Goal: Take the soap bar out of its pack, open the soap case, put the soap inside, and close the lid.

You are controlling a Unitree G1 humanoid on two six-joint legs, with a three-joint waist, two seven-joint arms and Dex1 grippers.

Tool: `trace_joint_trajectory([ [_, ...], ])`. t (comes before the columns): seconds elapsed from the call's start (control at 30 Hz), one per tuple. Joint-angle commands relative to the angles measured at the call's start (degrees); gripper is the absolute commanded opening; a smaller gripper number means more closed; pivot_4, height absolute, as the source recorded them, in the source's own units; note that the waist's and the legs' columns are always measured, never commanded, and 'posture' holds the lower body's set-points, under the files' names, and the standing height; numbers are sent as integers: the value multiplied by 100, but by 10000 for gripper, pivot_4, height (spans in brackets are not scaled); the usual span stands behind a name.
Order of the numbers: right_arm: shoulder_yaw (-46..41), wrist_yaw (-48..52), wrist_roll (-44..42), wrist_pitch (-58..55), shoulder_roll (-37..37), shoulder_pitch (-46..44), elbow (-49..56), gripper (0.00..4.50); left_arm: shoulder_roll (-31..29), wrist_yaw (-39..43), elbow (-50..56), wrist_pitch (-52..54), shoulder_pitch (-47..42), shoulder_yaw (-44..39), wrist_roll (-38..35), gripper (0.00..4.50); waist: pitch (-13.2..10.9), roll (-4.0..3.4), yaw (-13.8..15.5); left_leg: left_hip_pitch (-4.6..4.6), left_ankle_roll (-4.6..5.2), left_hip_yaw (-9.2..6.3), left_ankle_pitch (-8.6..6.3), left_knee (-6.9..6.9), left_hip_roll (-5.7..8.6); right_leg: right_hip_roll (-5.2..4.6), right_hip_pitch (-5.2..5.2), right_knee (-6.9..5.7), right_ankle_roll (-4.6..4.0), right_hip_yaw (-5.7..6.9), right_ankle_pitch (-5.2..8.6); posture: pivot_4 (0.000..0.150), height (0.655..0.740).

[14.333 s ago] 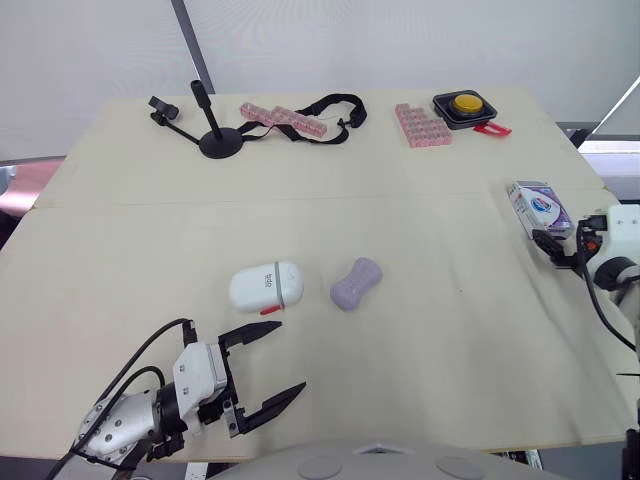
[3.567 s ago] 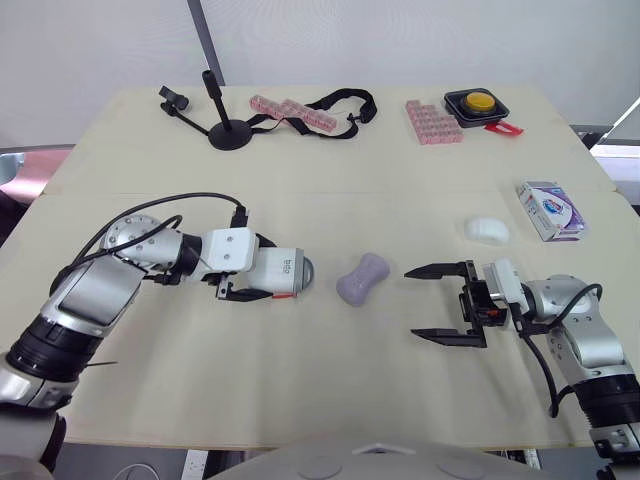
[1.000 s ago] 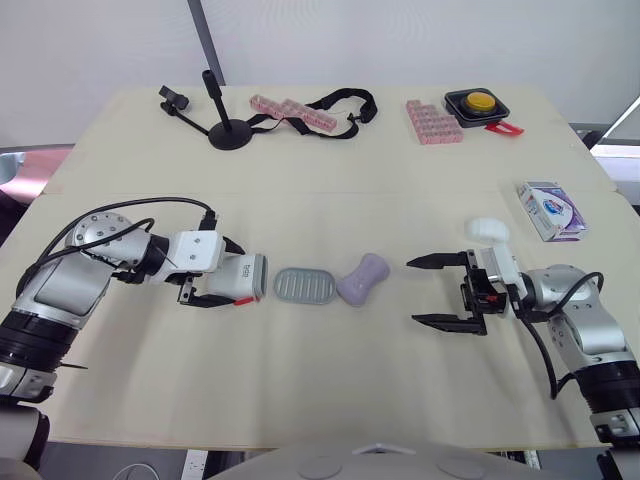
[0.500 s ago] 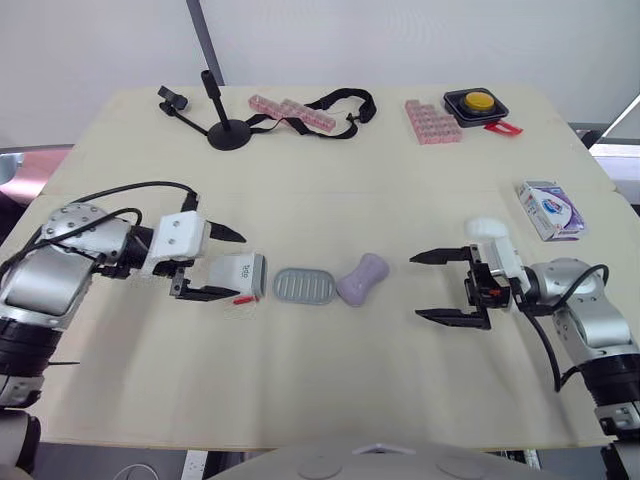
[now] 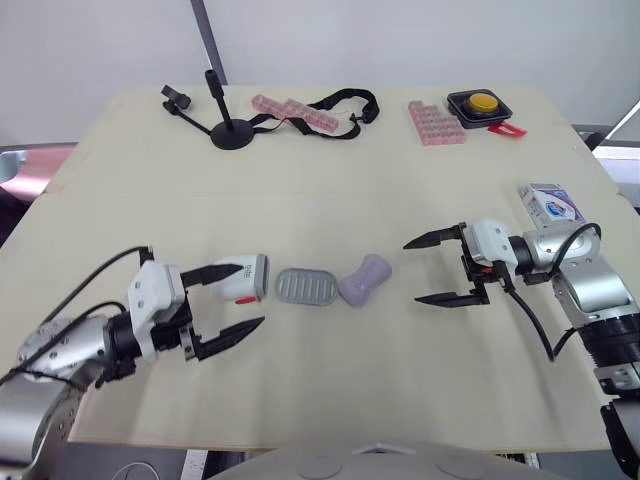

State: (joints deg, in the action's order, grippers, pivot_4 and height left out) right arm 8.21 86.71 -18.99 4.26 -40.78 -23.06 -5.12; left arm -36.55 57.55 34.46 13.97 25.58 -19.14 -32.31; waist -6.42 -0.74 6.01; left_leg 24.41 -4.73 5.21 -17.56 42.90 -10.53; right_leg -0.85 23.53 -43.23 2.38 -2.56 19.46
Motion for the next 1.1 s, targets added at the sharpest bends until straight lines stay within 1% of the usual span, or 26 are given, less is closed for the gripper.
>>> trace_joint_trajectory([
  [0.03, 211, 211, 162, 52, -67, -415, 164, 45000, 178, 93, 244, -635, 538, 0, 292, 44967, 0, -1, -41, -3, 0, 0, 0, 0, -1, 0, 0, 0, 0, 0, 0, 1500, 7096],
  [0.2, 762, 354, 535, 20, 66, -1120, 104, 45000, 448, 264, -225, -1519, 1230, 393, 897, 44967, 0, -1, -141, -10, 4, -1, 2, -8, -5, 1, -1, -3, -2, 0, 1, 1500, 7096],
  [0.37, 1318, 485, 884, 196, 322, -1603, -41, 45000, 543, 375, -693, -2305, 1350, 765, 1257, 44967, -1, -2, -154, -10, 5, 0, 2, -13, -6, 1, 1, -2, -3, 2, 1, 1500, 7096],
  [0.5, 1753, 528, 1177, 337, 628, -1980, -366, 45000, 555, 351, -824, -2566, 1294, 902, 1240, 44967, -1, -3, -162, -10, 7, 1, 4, -12, -8, 0, 8, -11, -4, 0, 2, 1500, 7096],
  [0.67, 2227, 578, 1502, 557, 873, -2472, -865, 45000, 515, 319, -697, -2736, 1421, 1035, 1221, 44967, -1, -3, -174, -9, 8, 2, 4, -12, -15, -3, 10, -13, -4, 2, 2, 1500, 7096],
  [0.9, 2752, 579, 1520, 744, 961, -2886, -1381, 45000, 463, 197, -586, -2864, 1515, 1173, 1264, 44967, -1, -3, -176, -8, 7, 4, 4, -12, -15, -2, 13, -16, -5, 1, 3, 1500, 7096],
  [1.1, 3149, 579, 1453, 740, 1224, -3262, -1849, 45000, 438, 148, -604, -2997, 1641, 1190, 1308, 44967, -2, -4, -220, -7, 7, 6, 5, -13, -13, 3, 18, -21, -9, 1, 5, 1500, 7096],
])
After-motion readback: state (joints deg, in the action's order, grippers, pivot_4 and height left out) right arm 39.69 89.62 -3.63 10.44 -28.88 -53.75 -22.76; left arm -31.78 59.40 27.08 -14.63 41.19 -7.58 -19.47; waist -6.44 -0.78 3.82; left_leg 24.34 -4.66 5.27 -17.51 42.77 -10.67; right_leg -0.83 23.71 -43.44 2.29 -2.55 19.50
